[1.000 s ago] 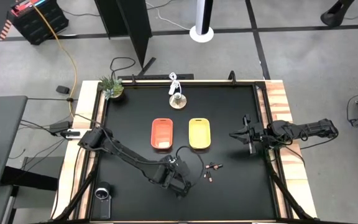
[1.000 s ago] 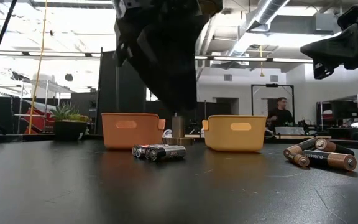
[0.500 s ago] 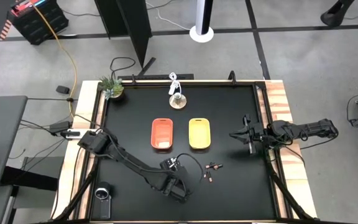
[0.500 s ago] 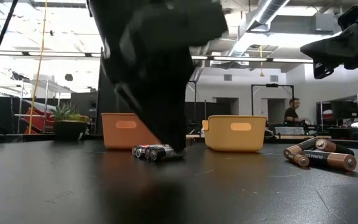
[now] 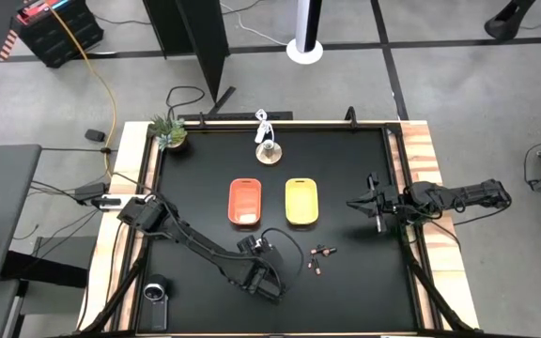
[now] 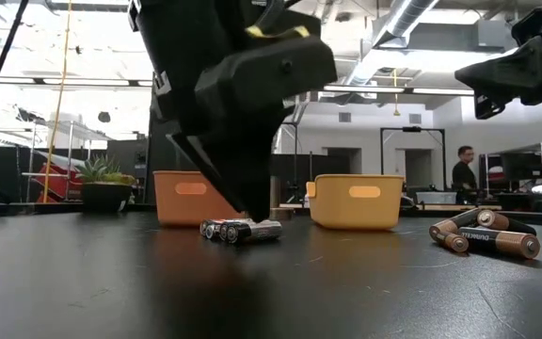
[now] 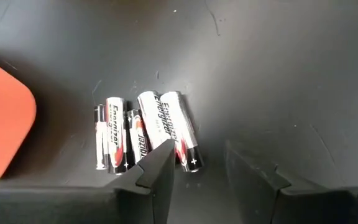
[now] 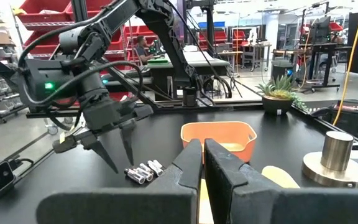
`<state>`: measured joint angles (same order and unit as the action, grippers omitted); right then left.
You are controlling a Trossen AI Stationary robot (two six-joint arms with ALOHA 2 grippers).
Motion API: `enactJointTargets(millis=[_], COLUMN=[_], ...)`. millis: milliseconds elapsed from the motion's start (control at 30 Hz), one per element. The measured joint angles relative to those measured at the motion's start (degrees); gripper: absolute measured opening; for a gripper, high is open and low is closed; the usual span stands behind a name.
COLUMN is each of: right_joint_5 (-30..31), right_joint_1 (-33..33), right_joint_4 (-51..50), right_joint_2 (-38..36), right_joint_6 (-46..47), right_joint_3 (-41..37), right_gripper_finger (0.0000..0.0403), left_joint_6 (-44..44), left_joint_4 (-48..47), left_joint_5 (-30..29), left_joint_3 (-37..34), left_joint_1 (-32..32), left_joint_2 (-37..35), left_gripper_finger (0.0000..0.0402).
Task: Sort batteries
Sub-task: Put the silver battery into the orange bin
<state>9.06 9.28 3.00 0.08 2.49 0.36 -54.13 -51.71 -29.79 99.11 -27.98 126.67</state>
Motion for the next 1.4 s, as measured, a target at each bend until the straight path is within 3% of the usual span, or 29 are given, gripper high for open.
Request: enactJointTargets(millis=[1100,1400], right_joint_5=[0.0,0.0], right_joint_1=[-0.01,-0.07], right_joint_4=[0.32,0.8], right_joint_2=[0.02,0.0], right_joint_6=[-0.1,0.03], right_joint_3=[0.0,0.0], right_gripper_finger=[0.0038,0.0038], left_joint_6=[-5.05,-4.91], left_joint_4=[2.24,4.02], left_joint_5=[7.19,11.3], left_joint_3=[0.0,0.24], left_joint_1=[1.99,3.2], left_joint_2=[-0.02,2.82], left_gripper_finger=[0.0132,0.0132])
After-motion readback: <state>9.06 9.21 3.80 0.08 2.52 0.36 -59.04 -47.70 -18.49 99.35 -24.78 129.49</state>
